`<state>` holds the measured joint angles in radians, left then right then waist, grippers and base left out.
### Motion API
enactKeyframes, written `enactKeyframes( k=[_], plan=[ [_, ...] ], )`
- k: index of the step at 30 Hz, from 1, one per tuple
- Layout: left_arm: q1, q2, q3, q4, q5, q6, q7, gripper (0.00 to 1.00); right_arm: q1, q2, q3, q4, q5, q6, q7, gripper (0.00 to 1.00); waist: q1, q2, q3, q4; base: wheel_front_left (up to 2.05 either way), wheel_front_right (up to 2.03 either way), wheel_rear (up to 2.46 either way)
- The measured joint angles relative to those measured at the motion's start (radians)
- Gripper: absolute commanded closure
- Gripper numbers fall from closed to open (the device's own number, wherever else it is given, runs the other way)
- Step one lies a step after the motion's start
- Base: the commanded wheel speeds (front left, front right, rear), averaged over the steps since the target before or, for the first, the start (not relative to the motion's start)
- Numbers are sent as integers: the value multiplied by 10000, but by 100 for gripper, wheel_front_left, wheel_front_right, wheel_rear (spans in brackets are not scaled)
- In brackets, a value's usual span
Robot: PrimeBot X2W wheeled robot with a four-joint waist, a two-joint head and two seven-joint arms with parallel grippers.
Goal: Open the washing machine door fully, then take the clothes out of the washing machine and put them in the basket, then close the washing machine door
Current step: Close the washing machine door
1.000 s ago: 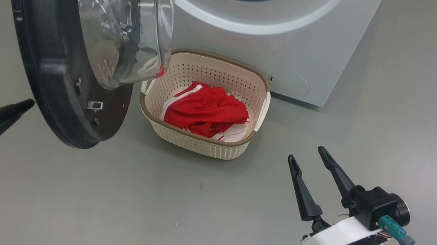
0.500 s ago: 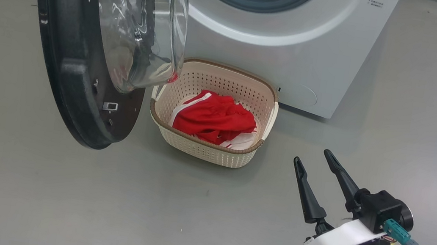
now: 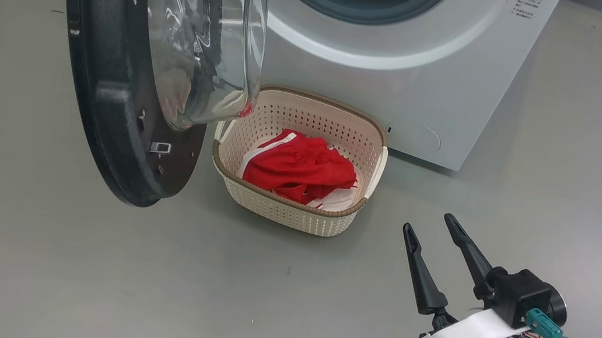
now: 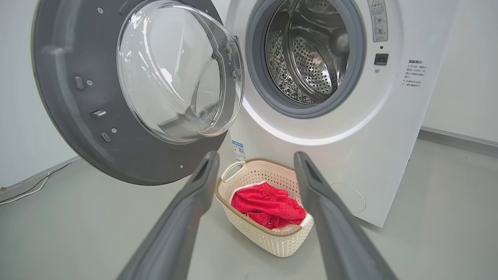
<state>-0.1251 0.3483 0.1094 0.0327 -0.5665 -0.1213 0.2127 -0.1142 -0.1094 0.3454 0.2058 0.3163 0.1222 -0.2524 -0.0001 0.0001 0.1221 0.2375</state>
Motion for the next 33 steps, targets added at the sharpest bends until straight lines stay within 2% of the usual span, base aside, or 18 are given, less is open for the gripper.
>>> enactKeyframes(
  k=[9, 10, 11, 12, 13, 26, 33],
  plan=[
    [559, -410, -228, -127, 359, -2, -2056, 100, 10, 35, -2, 0, -2, 0, 0, 0, 0, 0, -67, -7, 0, 0, 0],
    [635, -445, -240, -123, 433, -2, -2242, 85, 10, 48, -2, 0, -2, 0, 0, 0, 0, 0, -73, -14, 0, 0, 0],
    [717, -447, -261, -113, 527, -2, -2410, 55, 11, 58, -4, -2, -2, 0, 0, 0, 0, 0, -79, -20, 0, 0, 0],
    [793, -447, -284, -88, 629, -2, -2575, 10, 12, 67, -8, -2, -2, 0, 0, 0, 0, 0, -84, -26, 0, 0, 0],
    [861, -447, -328, -65, 688, -2, -2717, 0, 13, 73, -12, -4, -2, 0, 0, 0, 0, 0, -88, -32, 0, 0, 0],
    [1204, -487, -708, 525, 1095, -29, -3904, 0, 39, 86, -19, -6, -13, 0, 0, 0, 1, 0, -90, -69, 0, 0, 0],
    [1204, -489, -874, 709, 1124, -29, -4134, 0, 42, 98, -25, -13, -15, 0, 0, 0, 0, 0, -103, -64, 0, 0, 0]
  ],
)
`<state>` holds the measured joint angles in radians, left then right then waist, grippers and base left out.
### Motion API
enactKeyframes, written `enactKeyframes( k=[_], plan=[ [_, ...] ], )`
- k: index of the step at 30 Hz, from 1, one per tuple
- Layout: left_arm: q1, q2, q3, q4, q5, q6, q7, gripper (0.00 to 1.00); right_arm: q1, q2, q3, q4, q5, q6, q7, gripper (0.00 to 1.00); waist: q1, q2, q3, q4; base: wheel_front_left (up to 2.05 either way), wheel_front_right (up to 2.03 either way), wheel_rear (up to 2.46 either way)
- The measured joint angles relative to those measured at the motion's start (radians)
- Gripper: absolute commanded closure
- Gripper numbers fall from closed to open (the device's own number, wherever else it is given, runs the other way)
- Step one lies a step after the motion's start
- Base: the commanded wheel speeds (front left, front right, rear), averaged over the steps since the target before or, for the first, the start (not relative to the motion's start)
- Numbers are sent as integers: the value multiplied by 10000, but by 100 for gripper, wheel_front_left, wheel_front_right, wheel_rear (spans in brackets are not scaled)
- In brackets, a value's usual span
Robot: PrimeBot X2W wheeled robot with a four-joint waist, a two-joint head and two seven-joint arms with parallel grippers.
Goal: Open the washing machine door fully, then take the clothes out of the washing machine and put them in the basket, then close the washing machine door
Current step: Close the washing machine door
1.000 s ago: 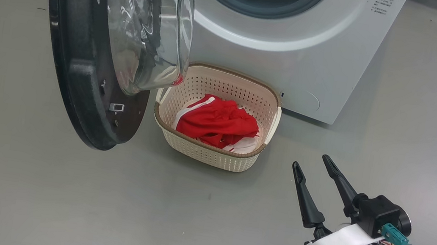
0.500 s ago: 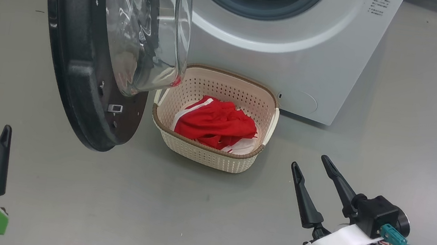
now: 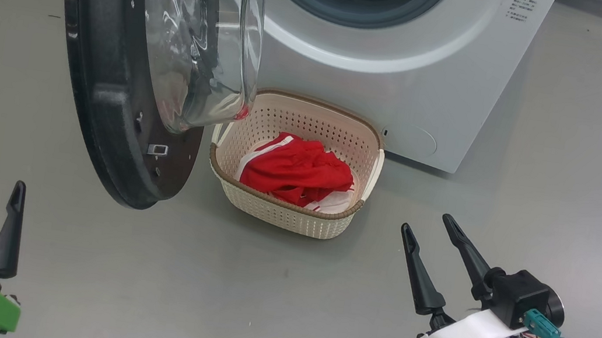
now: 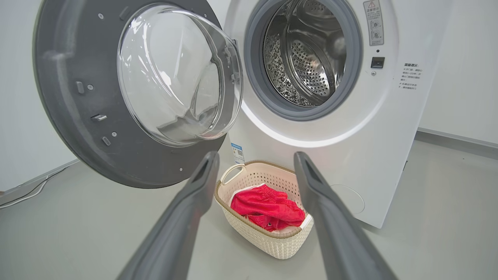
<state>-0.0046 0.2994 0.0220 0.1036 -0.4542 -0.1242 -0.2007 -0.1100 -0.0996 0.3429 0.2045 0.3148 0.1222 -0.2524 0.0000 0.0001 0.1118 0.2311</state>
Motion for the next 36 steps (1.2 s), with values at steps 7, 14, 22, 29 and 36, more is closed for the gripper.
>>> enactKeyframes(
  k=[7, 14, 22, 29, 36],
  plan=[
    [0, 0, -67, 178, 0, 0, -132, 0, 11, 27, 2, -13, 0, 0, 0, 0, 0, 0, 0, -3, 0, 0, 0],
    [-3, 6, -132, 280, 0, 0, -222, 0, 18, 31, 19, -17, -2, 0, 0, 0, 0, 0, 26, -14, 0, 0, 0],
    [-8, 8, -199, 462, -2, 0, -299, 0, 20, 27, 35, -15, -2, 0, 0, 0, 0, 0, -4, -24, 0, 0, 0],
    [-10, 12, -242, 546, -13, -2, -345, 0, 39, 27, 105, -12, -2, 0, 0, 0, 0, 0, -76, -29, 0, 0, 0],
    [-13, 29, -290, 594, -21, -2, -395, 0, 124, 27, 119, -4, -2, 0, 0, 0, 0, 0, -102, -16, 0, 0, 0]
  ],
)
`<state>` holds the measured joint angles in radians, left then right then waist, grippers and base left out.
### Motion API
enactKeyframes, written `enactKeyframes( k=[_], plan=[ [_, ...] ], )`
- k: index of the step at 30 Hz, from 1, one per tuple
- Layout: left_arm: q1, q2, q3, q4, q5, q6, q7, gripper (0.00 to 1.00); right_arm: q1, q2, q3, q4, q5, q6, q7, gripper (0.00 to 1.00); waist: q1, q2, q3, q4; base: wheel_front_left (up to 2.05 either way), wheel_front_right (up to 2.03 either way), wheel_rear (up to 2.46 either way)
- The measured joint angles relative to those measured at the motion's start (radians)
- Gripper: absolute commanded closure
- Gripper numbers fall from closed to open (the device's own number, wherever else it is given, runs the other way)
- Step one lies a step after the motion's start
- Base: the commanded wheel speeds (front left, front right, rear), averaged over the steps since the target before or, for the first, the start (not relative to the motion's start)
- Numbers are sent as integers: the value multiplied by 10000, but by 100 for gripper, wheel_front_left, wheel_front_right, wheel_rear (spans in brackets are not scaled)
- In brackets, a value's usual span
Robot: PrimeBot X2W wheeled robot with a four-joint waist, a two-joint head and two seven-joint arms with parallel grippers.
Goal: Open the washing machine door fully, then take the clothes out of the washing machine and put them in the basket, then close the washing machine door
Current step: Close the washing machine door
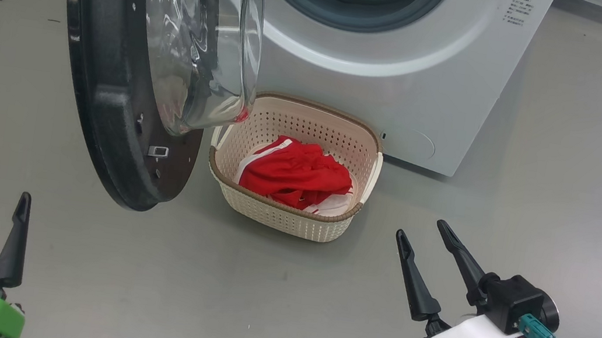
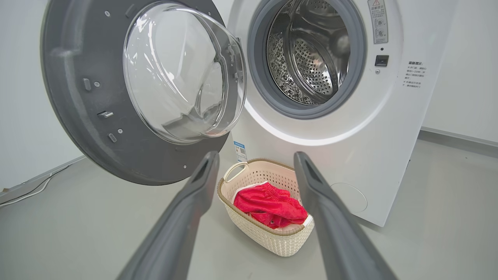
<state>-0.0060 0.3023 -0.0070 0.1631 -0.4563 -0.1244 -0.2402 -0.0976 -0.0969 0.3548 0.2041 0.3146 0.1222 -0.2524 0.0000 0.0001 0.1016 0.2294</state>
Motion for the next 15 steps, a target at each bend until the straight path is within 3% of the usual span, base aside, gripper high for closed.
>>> enactKeyframes(
  k=[3, 4, 5, 15],
  plan=[
    [-2, 13, -25, 15, -12, 0, 0, 0, 0, 0, -2, 0, 0, 0, 0, 0, 0, 0, 11, 8, 0, 0, 0],
    [-2, 23, -86, 25, -36, 0, 0, 16, 0, 2, -2, 0, 0, 0, 0, 0, 0, 0, 16, 9, 0, 0, 0],
    [-2, 27, -148, 42, -81, 0, 0, 100, 0, 2, -2, 0, 0, 0, 0, 0, 0, 0, 21, 9, 0, 0, 0],
    [-23, 142, -226, 213, -188, 0, 0, 100, 0, 2, -6, -2, 0, 0, 0, 0, 0, 0, 76, -22, 0, 0, 0]
  ],
)
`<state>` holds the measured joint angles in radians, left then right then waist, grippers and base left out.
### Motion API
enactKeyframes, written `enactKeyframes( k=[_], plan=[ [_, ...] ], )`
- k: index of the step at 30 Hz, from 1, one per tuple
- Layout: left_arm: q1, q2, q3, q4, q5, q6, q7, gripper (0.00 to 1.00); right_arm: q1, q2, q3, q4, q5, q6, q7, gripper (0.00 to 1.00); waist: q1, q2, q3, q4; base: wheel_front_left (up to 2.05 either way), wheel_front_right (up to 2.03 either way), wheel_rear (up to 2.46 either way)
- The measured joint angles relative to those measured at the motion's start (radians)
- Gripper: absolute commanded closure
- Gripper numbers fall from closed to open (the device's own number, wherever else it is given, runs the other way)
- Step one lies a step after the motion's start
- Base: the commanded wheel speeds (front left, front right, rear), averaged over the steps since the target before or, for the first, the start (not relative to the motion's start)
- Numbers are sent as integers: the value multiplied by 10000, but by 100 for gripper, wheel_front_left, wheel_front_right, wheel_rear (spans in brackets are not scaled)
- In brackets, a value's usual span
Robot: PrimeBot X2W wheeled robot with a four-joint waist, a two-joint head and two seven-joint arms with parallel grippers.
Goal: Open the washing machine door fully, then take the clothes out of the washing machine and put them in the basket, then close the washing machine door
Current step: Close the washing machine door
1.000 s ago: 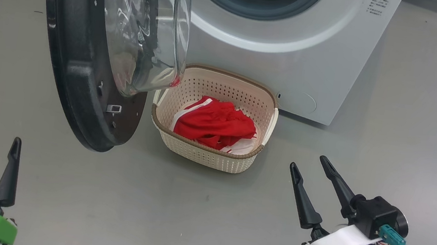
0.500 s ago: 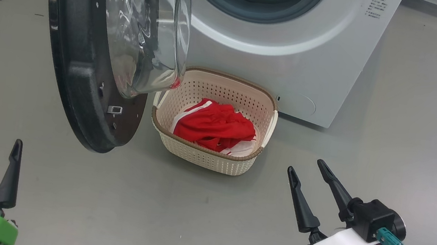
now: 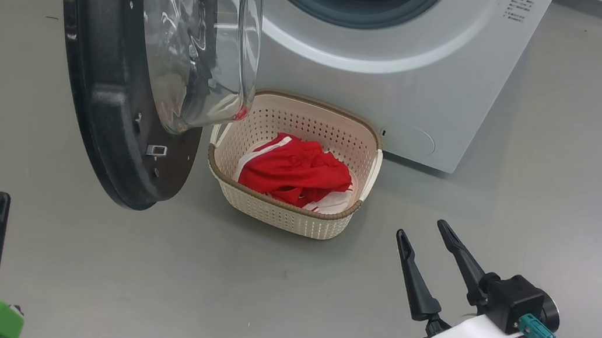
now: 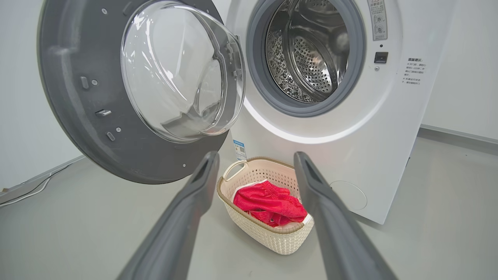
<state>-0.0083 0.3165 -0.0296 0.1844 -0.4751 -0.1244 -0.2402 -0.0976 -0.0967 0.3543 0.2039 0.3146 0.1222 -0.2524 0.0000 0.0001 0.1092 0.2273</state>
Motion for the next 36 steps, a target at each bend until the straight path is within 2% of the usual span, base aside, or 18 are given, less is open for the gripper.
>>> enactKeyframes(
  k=[4, 12, 14, 16, 18, 20, 24, 28, 36],
  plan=[
    [-267, -194, 316, 29, -869, 0, 115, 100, 0, 0, -15, 2, 0, 0, 0, 0, 0, 0, 8, -13, 0, 0, 0],
    [-1370, -1363, 1118, 213, -4673, 0, 1764, 100, -2, 6, 59, 6, 0, 0, 0, 0, 0, 0, -8, -30, 0, 0, 0],
    [-1717, -1829, 1559, 276, -5958, 0, 2263, 100, -4, 8, 65, 6, 0, 0, 0, 0, 0, 0, -6, -47, 0, 0, 0],
    [-2176, -2688, 2236, 330, -7319, 0, 2861, 100, -4, 12, 65, 6, 0, 0, 0, 0, 0, 0, -2, -68, 0, 0, 0],
    [-2564, -3166, 2449, 472, -8318, 134, 3457, 100, -3, 10, 90, 10, 0, 0, 0, 0, 0, 0, 7, -96, 0, 0, 0],
    [-2801, -3129, 2725, 497, -9168, 447, 3856, 100, -4, 12, 228, 15, 0, 0, 0, 0, 0, 0, 27, -142, 0, 0, 0],
    [-3034, -2786, 2895, 489, -10025, 763, 4671, 100, -13, 25, 303, 17, 0, 0, 0, 0, 0, 0, 83, -251, 0, 0, 0],
    [-3361, -2784, 2897, 431, -11120, 1139, 5628, 100, -17, 19, 288, 19, 0, 0, 0, 0, 0, 0, 160, -414, 0, 0, 0],
    [-3458, -2761, 2773, 357, -12029, 1918, 6895, 100, -59, 10, 238, 27, 2, 0, 0, 0, 0, 0, 277, -687, 0, 0, 0]
  ],
)
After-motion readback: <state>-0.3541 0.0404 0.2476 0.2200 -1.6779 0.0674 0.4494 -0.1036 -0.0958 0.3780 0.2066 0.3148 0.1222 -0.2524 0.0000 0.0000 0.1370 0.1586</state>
